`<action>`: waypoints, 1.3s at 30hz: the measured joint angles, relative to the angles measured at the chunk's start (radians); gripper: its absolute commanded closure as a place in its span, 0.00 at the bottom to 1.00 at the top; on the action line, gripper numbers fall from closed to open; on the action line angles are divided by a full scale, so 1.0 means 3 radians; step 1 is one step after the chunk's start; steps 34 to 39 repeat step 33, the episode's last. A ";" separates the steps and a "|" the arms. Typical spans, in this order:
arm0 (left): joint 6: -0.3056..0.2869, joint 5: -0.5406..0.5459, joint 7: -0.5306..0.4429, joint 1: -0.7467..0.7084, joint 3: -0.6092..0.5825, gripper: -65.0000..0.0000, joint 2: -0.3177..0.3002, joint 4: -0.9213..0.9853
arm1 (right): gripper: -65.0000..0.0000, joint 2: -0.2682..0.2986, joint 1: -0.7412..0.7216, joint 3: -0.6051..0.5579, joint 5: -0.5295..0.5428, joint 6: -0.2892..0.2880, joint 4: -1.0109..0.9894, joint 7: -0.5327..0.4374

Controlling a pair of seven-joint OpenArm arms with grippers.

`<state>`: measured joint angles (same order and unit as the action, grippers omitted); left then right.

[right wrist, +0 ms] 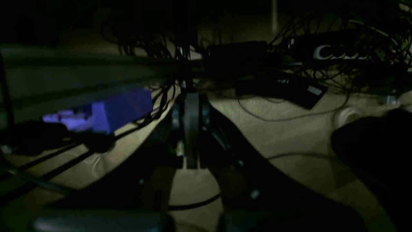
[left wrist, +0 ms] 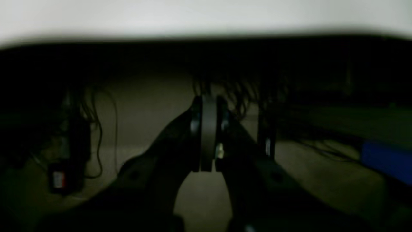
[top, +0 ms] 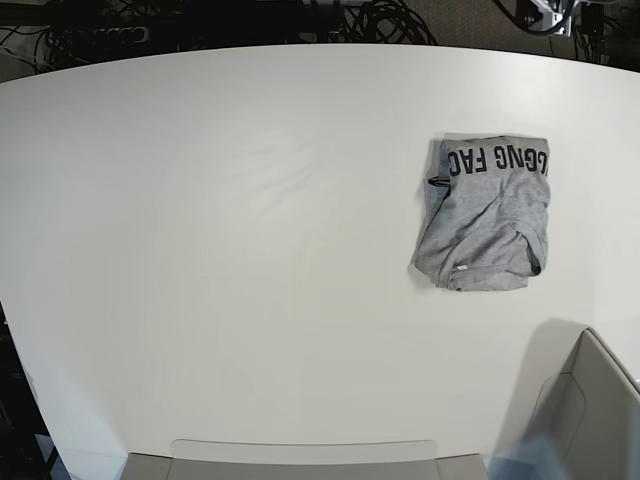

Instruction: Fold the T-shirt properly

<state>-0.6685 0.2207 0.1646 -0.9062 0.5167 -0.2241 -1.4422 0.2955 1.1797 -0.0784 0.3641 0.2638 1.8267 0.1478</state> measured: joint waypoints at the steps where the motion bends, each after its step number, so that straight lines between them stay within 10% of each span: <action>1: 0.0017 0.0019 -0.0048 -0.0005 0.0000 1.00 0.0038 0.0137 | 1.00 -0.0017 -0.0055 -0.0001 -0.0001 0.0017 -0.0075 0.0011; 5: 0.0047 -0.0207 -0.0033 0.0097 -0.0142 1.00 0.0130 0.0627 | 1.00 0.0038 -0.0305 0.0027 -0.0017 -0.0005 -0.0505 0.0014; 9: 0.0031 -0.0224 -0.0205 0.0451 -0.0331 1.00 0.0142 0.1377 | 1.00 0.0039 -0.0612 0.0028 0.0123 -0.0575 -0.1067 -0.0011; 18: 0.0680 -0.0970 -0.1792 0.1494 -0.0389 1.00 0.0079 0.4201 | 1.00 0.0066 -0.1232 0.0214 0.0088 -0.0807 -0.2349 -0.0374; 23: 0.0771 -0.1172 -0.2396 0.1873 -0.0412 1.00 0.0065 0.4832 | 1.00 -0.0006 -0.1732 0.0446 0.0088 -0.1527 -0.3435 -0.0502; 28: 0.0795 -0.1139 -0.2038 0.2187 -0.0415 1.00 -0.0047 0.4789 | 1.00 0.0108 -0.2471 0.0799 -0.0013 -0.2059 -0.4739 -0.0619; 33: 0.0806 -0.1138 -0.1567 0.2310 -0.0415 1.00 -0.0036 0.4789 | 1.00 0.0136 -0.3193 0.0809 -0.0421 -0.1909 -0.6104 -0.1333; 39: 0.0806 -0.1138 -0.1567 0.2310 -0.0415 1.00 -0.0036 0.4789 | 1.00 0.0136 -0.3193 0.0809 -0.0421 -0.1909 -0.6104 -0.1333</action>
